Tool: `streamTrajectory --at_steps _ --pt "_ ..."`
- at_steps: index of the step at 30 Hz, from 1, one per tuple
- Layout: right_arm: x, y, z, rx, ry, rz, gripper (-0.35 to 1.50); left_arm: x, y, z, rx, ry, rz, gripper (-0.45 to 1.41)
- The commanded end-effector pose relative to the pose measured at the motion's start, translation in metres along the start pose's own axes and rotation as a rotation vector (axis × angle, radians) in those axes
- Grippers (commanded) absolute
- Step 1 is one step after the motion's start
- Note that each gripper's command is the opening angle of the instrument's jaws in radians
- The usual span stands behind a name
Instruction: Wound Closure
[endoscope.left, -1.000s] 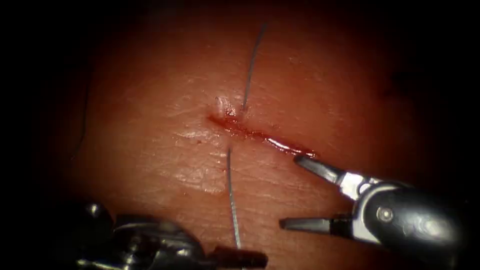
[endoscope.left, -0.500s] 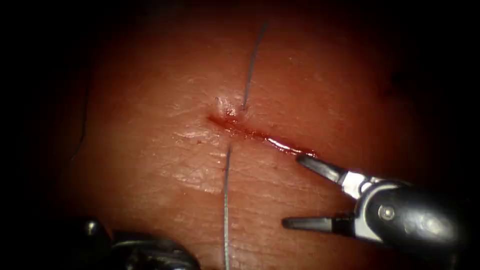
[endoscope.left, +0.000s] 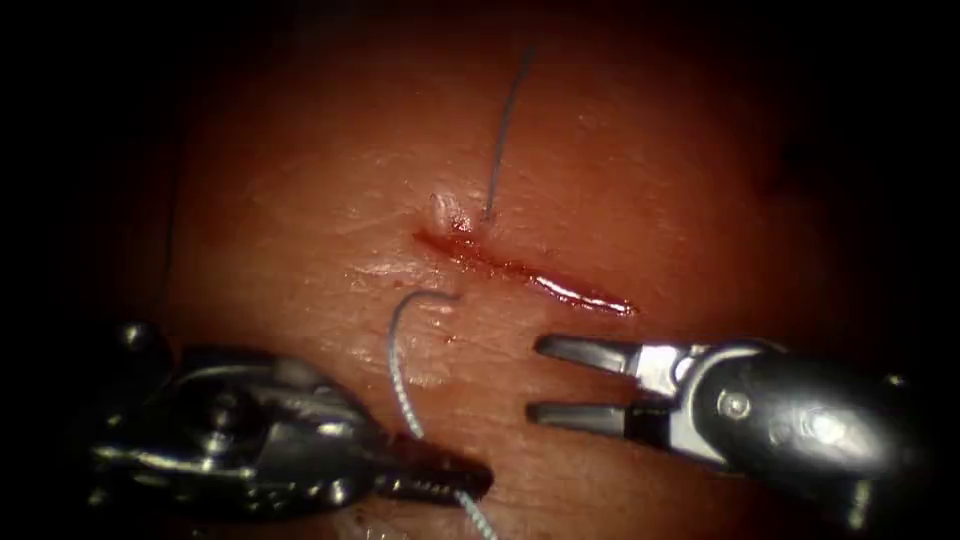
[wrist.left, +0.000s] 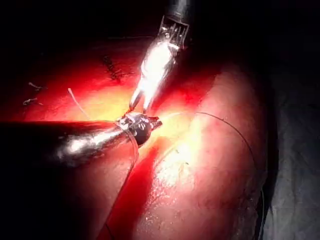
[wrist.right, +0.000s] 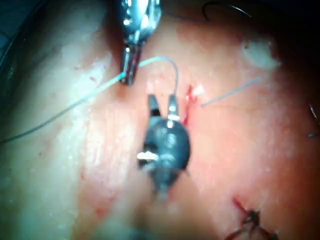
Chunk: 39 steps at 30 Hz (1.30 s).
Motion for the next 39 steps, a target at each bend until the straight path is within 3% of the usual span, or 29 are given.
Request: streamTrajectory --at_steps 1,5,8,14,19,25,27,28,29,30,31,39 --pt "0.0002 0.0006 0.0017 0.015 0.006 -0.030 0.22 -0.0001 -0.0007 0.0003 0.001 0.000 0.002 -0.45" --pt "0.0007 0.0013 0.0028 0.029 0.020 -0.084 0.26 0.0000 -0.0010 0.0001 0.003 -0.001 0.007 -0.45" --pt "0.0011 0.0017 0.0035 0.037 0.041 -0.105 0.44 0.0001 -0.0009 0.0003 0.004 -0.003 0.006 -0.45" --pt "0.0019 0.0013 0.0062 0.124 0.080 -0.153 0.62 0.0001 -0.0007 0.0003 -0.003 0.004 0.006 -0.45" --pt "0.0026 0.0010 0.0075 0.137 0.085 -0.170 0.74 0.0001 -0.0007 0.0003 -0.005 0.006 0.006 -0.45" --pt "0.0032 0.0010 0.0084 0.131 0.083 -0.176 0.76 0.0002 -0.0005 0.0004 -0.010 0.012 0.007 -0.45" --pt "0.0033 0.0011 0.0084 0.128 0.081 -0.174 0.73 0.0002 -0.0005 0.0005 -0.012 0.013 0.007 -0.45" --pt "0.0033 0.0012 0.0084 0.127 0.081 -0.173 0.62 0.0002 -0.0005 0.0005 -0.012 0.013 0.007 -0.45" --pt "0.0034 0.0012 0.0084 0.124 0.080 -0.173 0.39 0.0002 -0.0004 0.0006 -0.013 0.015 0.007 -0.45" --pt "0.0034 0.0012 0.0084 0.124 0.080 -0.173 -0.08 0.0002 -0.0005 0.0006 -0.013 0.015 0.007 -0.45" --pt "0.0033 0.0013 0.0084 0.123 0.083 -0.173 -0.35 0.0002 -0.0005 0.0006 -0.013 0.015 0.007 -0.45" --pt "0.0020 0.0013 0.0085 0.152 0.003 -0.194 -0.35 0.0003 -0.0004 0.0005 -0.014 0.015 0.007 -0.45"
